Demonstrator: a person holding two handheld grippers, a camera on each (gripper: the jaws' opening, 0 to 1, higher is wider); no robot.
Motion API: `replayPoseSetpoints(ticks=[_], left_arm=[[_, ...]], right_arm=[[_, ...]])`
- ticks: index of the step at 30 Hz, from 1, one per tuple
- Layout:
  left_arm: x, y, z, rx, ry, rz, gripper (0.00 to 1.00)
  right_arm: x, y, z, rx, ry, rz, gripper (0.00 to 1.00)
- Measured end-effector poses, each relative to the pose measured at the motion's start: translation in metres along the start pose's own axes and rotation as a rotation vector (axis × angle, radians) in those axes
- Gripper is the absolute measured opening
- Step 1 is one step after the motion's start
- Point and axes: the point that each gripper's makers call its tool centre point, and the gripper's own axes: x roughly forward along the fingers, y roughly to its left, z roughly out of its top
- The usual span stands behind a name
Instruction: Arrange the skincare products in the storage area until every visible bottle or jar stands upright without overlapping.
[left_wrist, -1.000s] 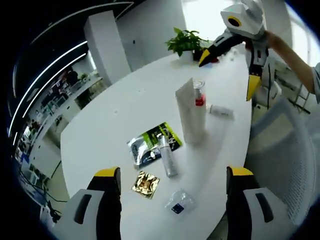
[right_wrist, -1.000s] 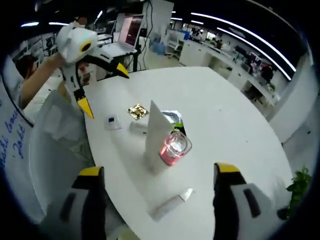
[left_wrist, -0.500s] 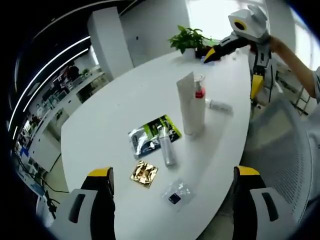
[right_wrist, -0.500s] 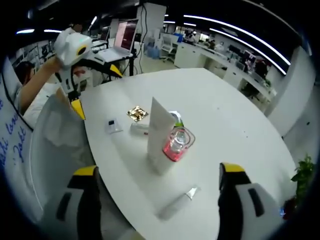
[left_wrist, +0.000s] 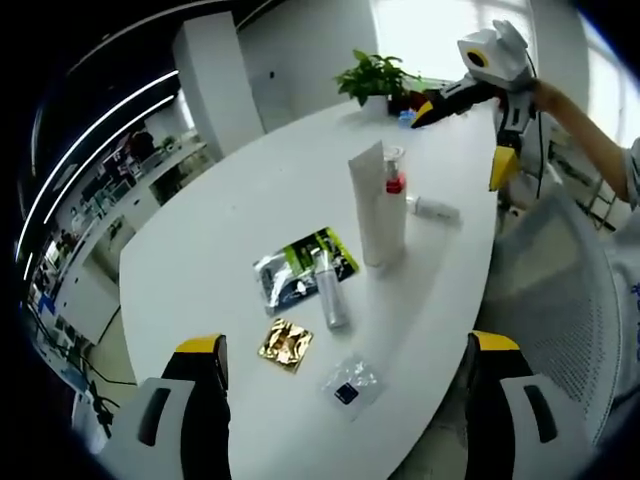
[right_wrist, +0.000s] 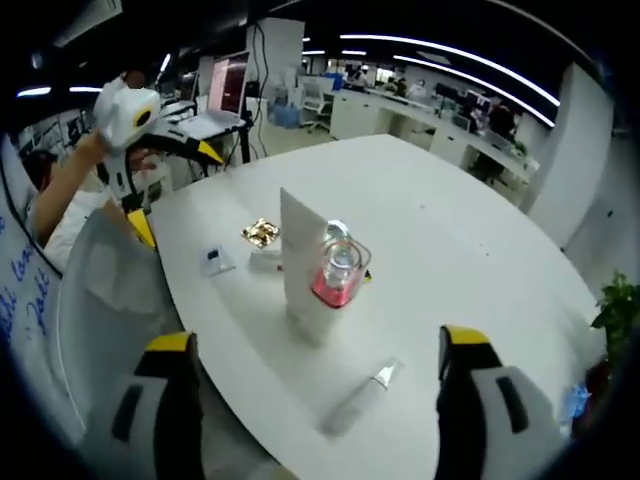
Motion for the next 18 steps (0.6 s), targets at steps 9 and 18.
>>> replayPoseSetpoints(ticks=[9, 18], left_arm=[[0.006, -0.004, 0.002, 0.007, 0.002, -0.016, 0.97], [0.007, -0.004, -0.004, -0.007, 0.013, -0.017, 0.97]], right_arm=[[0.008, -0.018, -0.025, 0.061, 0.053, -0.050, 1.00], [0.025, -0.034, -0.064, 0.126, 0.137, -0.082, 0.91]])
